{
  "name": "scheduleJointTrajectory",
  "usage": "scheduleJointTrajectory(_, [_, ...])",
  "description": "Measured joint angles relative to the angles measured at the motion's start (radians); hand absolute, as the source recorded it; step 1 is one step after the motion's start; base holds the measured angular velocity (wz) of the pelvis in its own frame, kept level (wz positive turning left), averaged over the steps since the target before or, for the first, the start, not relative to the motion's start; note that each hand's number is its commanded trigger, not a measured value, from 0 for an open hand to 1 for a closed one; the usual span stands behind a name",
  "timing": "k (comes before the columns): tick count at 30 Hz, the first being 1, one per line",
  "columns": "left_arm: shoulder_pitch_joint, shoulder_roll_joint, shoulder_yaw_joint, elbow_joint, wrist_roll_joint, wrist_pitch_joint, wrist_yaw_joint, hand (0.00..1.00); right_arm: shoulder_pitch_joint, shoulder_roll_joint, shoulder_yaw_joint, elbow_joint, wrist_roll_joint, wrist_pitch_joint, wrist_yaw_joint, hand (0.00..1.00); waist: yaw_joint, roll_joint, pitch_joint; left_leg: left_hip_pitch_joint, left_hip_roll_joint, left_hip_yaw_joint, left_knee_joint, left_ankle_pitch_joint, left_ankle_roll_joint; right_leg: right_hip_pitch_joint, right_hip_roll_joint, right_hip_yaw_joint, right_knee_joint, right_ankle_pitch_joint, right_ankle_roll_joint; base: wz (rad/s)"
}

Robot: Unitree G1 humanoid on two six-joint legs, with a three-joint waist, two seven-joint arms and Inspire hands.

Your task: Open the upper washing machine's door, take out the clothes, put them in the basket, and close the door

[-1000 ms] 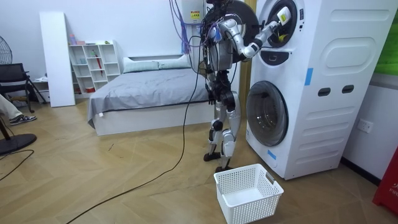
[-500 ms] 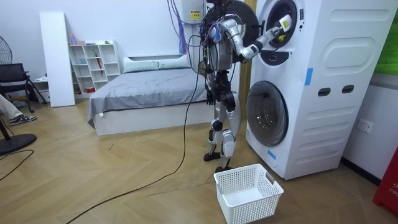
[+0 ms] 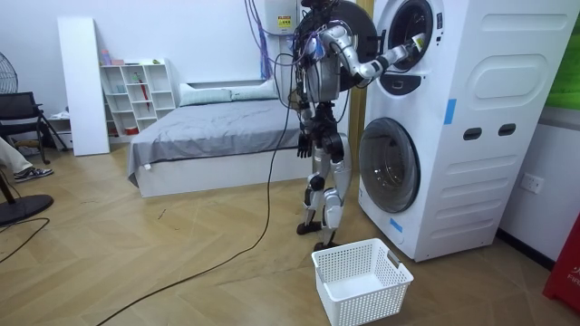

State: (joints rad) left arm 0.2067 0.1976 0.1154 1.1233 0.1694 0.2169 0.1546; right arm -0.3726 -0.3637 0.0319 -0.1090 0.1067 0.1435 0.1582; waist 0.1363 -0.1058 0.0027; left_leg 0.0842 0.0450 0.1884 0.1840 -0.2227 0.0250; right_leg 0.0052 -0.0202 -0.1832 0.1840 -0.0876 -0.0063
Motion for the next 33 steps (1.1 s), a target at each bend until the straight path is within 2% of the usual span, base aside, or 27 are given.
scheduleJointTrajectory(9, [0.017, 0.009, 0.000, -0.025, -0.001, 0.004, -0.032, 0.00, -0.018, -0.022, 0.008, 0.056, 0.001, -0.003, 0.007, 0.00, 0.003, -0.003, 0.0009, -0.001, -0.005, -0.008, 0.006, 0.000, 0.000, 0.009, -0.008, -0.016, -0.003, -0.002, -0.003, 0.03])
scheduleJointTrajectory(17, [0.023, 0.016, 0.000, -0.026, -0.001, -0.008, -0.032, 0.00, -0.018, -0.024, 0.008, 0.068, 0.001, -0.032, 0.005, 0.00, 0.002, -0.013, 0.0017, 0.002, -0.005, -0.010, 0.008, 0.000, 0.000, 0.015, -0.005, -0.015, -0.013, -0.004, -0.002, 0.00])
scheduleJointTrajectory(22, [0.030, 0.016, 0.003, -0.026, 0.014, -0.015, -0.032, 0.00, -0.020, -0.031, 0.005, 0.064, -0.032, -0.032, 0.005, 0.00, -0.020, -0.023, 0.0018, 0.011, -0.006, -0.018, 0.006, 0.000, 0.000, 0.029, -0.006, -0.014, -0.015, -0.008, 0.001, 0.05])
scheduleJointTrajectory(26, [0.029, 0.020, 0.002, -0.026, 0.020, -0.015, -0.032, 0.00, -0.021, -0.071, 0.005, 0.088, -0.044, -0.028, -0.001, 0.00, -0.021, -0.035, -0.0006, 0.009, -0.008, -0.027, 0.006, 0.000, 0.001, 0.031, -0.009, -0.023, -0.015, -0.009, 0.002, 0.09])
scheduleJointTrajectory(29, [0.027, 0.020, 0.008, -0.026, 0.020, -0.015, -0.031, 0.00, -0.051, -0.084, 0.005, 0.099, -0.075, -0.018, -0.009, 0.00, -0.032, -0.035, -0.0007, -0.004, -0.010, -0.044, 0.010, -0.001, 0.002, 0.029, -0.013, -0.041, -0.016, -0.009, 0.002, 0.16])
scheduleJointTrajectory(31, [0.028, 0.020, 0.033, -0.032, 0.020, -0.015, -0.031, 0.00, -0.079, -0.123, 0.004, 0.124, -0.078, 0.008, -0.015, 0.00, -0.035, -0.034, -0.0009, -0.006, -0.010, -0.052, 0.009, -0.001, 0.002, 0.029, -0.014, -0.054, -0.016, -0.009, 0.002, 0.12])
scheduleJointTrajectory(33, [0.031, 0.019, 0.057, -0.032, 0.020, -0.015, -0.031, 0.00, -0.081, -0.131, 0.004, 0.120, -0.083, 0.012, -0.015, 0.00, -0.032, -0.034, -0.0027, -0.003, -0.009, -0.052, 0.005, 0.000, 0.002, 0.029, -0.012, -0.054, -0.015, -0.009, 0.002, 0.02])
